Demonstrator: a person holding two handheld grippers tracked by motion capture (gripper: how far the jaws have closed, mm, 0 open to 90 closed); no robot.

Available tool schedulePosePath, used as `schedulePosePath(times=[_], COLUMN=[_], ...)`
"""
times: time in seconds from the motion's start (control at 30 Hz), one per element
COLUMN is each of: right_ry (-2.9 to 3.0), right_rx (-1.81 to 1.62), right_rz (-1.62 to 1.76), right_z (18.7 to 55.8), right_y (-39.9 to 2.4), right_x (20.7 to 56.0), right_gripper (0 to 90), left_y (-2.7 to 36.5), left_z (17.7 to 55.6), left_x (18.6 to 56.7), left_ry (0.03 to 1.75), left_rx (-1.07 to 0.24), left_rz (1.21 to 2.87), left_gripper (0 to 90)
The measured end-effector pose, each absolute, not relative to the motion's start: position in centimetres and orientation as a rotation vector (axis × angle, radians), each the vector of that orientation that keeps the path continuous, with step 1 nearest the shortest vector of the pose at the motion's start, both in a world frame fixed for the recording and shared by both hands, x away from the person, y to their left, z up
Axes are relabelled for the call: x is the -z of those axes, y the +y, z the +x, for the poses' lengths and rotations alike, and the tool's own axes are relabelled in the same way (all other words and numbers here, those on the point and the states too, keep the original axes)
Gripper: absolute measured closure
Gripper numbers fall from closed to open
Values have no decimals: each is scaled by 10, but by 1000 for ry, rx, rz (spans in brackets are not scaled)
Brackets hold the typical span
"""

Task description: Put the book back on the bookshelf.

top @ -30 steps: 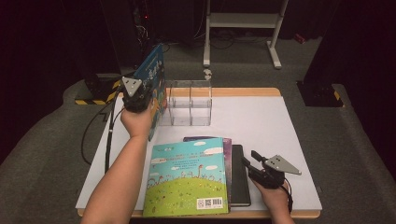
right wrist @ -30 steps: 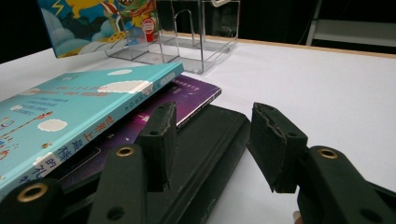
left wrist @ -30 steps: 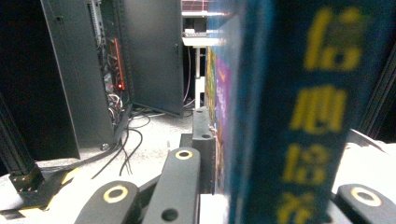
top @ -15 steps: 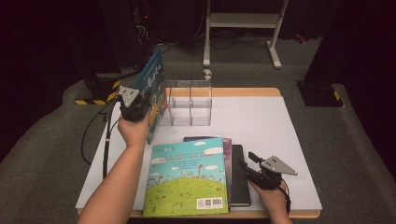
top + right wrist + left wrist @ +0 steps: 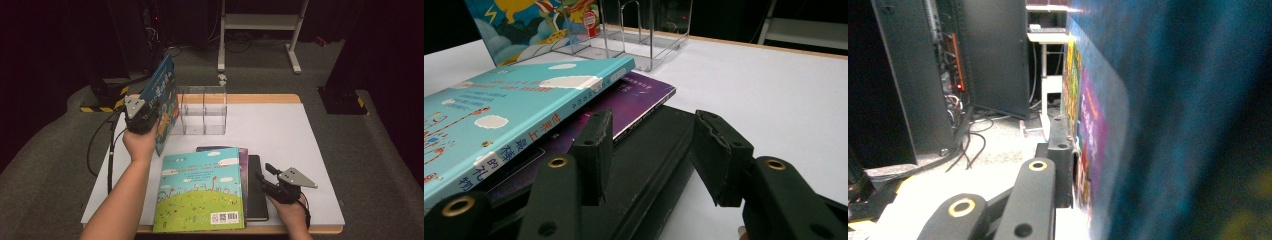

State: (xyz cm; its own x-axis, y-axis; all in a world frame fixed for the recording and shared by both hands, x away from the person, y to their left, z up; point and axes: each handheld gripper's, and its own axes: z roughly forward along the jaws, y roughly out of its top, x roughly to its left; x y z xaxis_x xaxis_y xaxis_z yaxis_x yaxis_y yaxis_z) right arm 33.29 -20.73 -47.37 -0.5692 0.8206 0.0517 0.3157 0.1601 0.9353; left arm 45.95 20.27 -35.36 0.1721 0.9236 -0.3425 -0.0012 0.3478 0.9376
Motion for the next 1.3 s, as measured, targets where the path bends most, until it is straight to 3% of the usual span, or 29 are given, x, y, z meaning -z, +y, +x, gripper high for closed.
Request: schedulePosePath(times=[0.83, 1.3], right_ry=[1985, 1982], right_rx=[-1392, -1389], right_rz=[1074, 1072], right_z=[333, 333], right_y=[-205, -205], right_x=[476, 476], right_gripper=[510, 511], left_y=[212, 206], left_z=[448, 454], left_x=[326, 322], left_ry=[1148, 1160], left_rx=[-809, -882], left_rz=[1009, 990], left_gripper=[745, 831])
